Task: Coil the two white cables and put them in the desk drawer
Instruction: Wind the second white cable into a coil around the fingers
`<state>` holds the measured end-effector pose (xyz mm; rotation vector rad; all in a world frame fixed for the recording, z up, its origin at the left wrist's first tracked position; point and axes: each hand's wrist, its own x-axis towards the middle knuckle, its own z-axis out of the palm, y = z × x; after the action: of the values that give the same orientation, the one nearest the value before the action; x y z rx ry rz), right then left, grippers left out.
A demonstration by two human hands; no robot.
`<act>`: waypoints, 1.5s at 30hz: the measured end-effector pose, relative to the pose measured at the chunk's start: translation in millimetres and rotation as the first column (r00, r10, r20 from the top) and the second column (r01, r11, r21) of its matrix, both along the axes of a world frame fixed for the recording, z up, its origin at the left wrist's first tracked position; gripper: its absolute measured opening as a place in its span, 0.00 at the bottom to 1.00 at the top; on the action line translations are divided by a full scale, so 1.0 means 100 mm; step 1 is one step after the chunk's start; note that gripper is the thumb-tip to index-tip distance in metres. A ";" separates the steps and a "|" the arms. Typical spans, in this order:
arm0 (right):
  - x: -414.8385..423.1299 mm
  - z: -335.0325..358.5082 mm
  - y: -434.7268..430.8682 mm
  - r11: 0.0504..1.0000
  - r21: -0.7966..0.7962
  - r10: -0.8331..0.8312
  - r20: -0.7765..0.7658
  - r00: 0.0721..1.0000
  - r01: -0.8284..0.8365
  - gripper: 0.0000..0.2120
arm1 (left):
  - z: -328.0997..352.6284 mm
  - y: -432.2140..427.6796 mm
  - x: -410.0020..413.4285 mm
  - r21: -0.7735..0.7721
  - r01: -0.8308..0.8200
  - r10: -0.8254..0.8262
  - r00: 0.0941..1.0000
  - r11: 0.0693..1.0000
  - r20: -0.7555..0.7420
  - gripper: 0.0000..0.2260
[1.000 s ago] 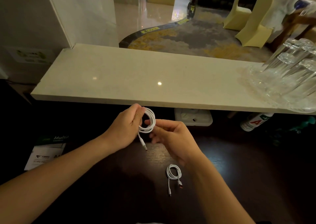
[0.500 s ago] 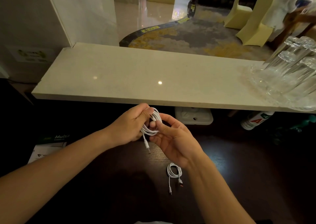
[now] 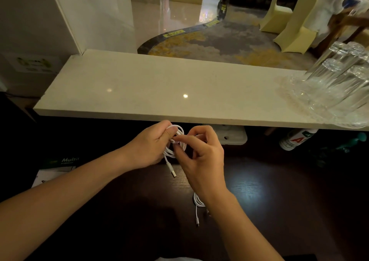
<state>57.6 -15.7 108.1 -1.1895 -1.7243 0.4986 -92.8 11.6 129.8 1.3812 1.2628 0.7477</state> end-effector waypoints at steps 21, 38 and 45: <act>0.36 0.04 0.21 0.377 -0.637 0.141 -0.678 0.721 -0.673 0.10 | 0.00 -0.04 -0.06 -0.168 0.116 -0.103 0.991 0.979 0.080 0.14; 0.09 -0.71 -0.22 0.584 -0.633 -0.474 -0.774 0.420 -0.507 0.12 | -0.76 -0.53 0.36 -0.648 0.048 0.503 0.587 0.760 0.634 0.12; 0.44 -1.08 -0.35 0.397 -0.867 -0.491 -0.479 0.728 -0.302 0.08 | -1.28 -0.56 0.60 -0.691 -0.149 0.467 0.833 0.707 0.298 0.10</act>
<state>102.0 -50.5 -0.2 -1.5328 -0.5575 1.7658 -32.7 -44.8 1.6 0.3762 1.2194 0.7139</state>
